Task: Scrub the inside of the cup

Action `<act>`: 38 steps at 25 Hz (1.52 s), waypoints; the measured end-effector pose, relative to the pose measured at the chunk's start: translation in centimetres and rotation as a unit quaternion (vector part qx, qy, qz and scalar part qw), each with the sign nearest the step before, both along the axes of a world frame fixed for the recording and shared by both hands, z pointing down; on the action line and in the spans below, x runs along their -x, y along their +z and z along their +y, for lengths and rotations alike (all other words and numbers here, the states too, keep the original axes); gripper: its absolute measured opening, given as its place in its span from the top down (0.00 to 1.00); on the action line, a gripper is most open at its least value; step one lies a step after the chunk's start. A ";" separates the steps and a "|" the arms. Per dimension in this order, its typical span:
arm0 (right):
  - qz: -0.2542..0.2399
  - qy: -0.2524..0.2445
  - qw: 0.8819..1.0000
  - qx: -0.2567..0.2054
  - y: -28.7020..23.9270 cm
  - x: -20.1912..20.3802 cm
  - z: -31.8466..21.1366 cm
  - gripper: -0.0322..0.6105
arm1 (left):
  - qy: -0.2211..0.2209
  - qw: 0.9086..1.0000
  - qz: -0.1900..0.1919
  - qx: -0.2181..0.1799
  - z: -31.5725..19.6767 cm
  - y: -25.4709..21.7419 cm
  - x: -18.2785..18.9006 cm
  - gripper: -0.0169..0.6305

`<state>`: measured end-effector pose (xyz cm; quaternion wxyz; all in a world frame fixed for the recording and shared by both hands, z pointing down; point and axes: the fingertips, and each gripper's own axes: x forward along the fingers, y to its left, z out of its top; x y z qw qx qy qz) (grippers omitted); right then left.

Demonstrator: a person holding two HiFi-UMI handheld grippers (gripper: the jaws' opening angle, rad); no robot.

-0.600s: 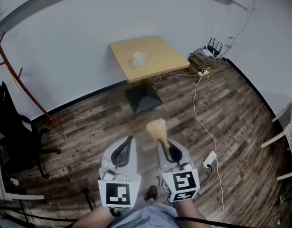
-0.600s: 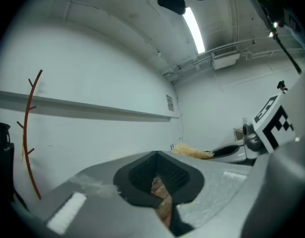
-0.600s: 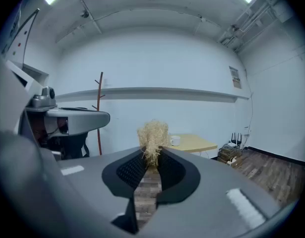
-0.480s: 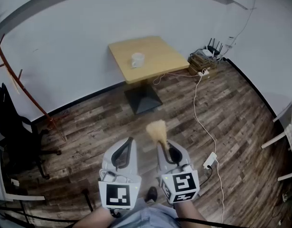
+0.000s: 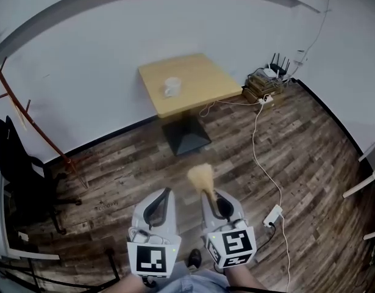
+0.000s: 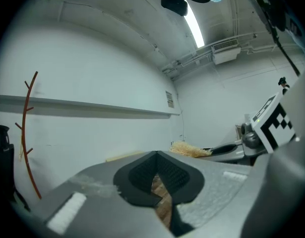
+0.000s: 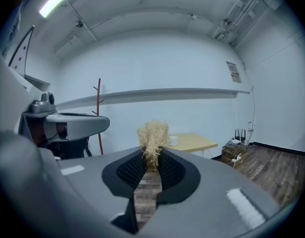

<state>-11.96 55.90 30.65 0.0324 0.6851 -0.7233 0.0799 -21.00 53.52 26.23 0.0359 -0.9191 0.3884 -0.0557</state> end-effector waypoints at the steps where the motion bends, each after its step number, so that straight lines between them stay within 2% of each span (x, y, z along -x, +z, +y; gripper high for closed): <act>1: -0.002 -0.002 1.000 0.001 0.1 -0.5 0.1 0.86 | -0.003 1.000 -0.001 0.002 0.1 0.2 -0.5 0.94; 9: -0.022 -0.006 0.999 0.024 2.5 -3.1 -1.7 0.85 | -0.024 0.999 -0.017 0.025 -1.7 2.3 -1.5 0.94; 15: -0.021 -0.009 0.999 0.043 4.2 -4.2 -6.6 0.85 | -0.034 0.998 -0.012 0.044 -7.3 4.1 -2.3 0.94; 19: -0.022 -0.016 0.998 0.051 4.5 -4.8 -11.7 0.86 | -0.030 0.998 -0.004 0.049 -12.7 4.4 -3.6 0.94; 28: -0.001 -0.010 1.000 0.028 1.1 -5.6 -24.0 0.86 | -0.018 0.999 0.023 0.021 -25.1 1.3 -4.3 0.94; 33: 0.015 -0.004 1.000 0.008 -0.9 -5.5 -28.2 0.86 | -0.004 0.999 0.040 0.000 -29.2 -0.4 -4.6 0.94; 38: 0.025 0.004 1.000 0.008 -1.2 -6.3 -30.5 0.86 | 0.008 0.999 0.047 0.009 -31.7 -0.1 -5.6 0.94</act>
